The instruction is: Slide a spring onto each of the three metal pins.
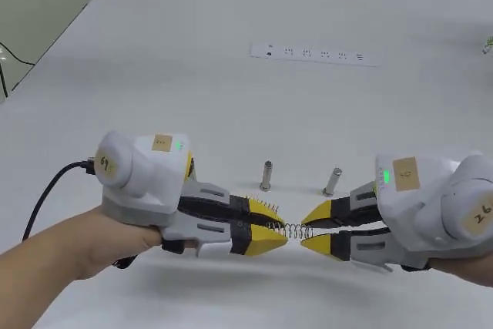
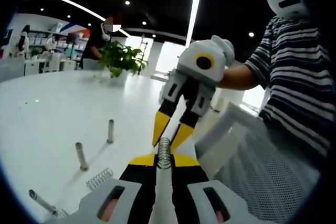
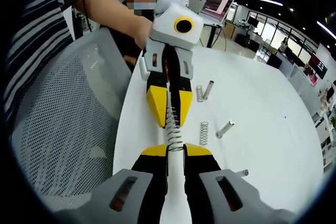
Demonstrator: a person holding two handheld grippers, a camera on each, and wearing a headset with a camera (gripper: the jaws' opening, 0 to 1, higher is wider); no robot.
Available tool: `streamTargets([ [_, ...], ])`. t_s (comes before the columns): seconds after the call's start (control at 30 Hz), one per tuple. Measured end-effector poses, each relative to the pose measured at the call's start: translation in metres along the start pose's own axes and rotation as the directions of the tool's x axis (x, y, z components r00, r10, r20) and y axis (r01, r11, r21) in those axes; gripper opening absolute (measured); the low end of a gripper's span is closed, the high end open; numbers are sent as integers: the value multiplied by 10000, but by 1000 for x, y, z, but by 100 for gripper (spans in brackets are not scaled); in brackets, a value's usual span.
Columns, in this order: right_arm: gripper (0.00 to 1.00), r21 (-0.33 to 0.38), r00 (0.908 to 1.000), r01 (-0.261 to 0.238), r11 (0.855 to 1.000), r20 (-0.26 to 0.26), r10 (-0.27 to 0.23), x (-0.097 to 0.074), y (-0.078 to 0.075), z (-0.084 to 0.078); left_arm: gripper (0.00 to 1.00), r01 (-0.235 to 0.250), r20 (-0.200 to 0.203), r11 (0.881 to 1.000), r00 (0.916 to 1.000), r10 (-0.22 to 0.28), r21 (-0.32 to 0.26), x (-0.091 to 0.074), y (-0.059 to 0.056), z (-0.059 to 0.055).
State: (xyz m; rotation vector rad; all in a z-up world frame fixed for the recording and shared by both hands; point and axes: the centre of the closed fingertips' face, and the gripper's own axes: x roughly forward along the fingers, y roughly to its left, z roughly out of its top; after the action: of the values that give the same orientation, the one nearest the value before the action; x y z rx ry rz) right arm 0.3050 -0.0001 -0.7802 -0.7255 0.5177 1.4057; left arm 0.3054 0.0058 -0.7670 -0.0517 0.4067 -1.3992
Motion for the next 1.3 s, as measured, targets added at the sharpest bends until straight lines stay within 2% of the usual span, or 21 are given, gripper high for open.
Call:
streamTargets([
  [0.23, 7, -271, 9999, -89, 9996, 117, 93, -5, -5, 9, 2, -74, -12, 10000, 10000, 74, 39, -2, 3, 0],
  [0.37, 7, -393, 9990, -243, 9989, 376, 258, -9, -5, 18, 2, -56, -178, 9999, 9998, 59, 137, -2, 4, -4],
  [0.47, 7, -501, 9988, -312, 9983, 371, 331, -9, -5, 21, 2, -90, -196, 9998, 9998, 94, 173, -3, 5, -5],
  [0.83, 7, -102, 9928, -709, 9974, 964, 716, -11, -4, 38, 2, -149, -273, 9995, 9995, 156, 261, -6, 7, -6],
  [1.17, 7, 325, 9821, -835, 9960, 1717, 767, -7, 0, 57, 2, -135, -381, 9989, 9992, 152, 449, -2, 8, -6],
  [1.3, 7, 277, 9810, -763, 9967, 1810, 700, -5, 1, 62, 2, -109, -448, 9984, 9989, 134, 563, 0, 7, -6],
])
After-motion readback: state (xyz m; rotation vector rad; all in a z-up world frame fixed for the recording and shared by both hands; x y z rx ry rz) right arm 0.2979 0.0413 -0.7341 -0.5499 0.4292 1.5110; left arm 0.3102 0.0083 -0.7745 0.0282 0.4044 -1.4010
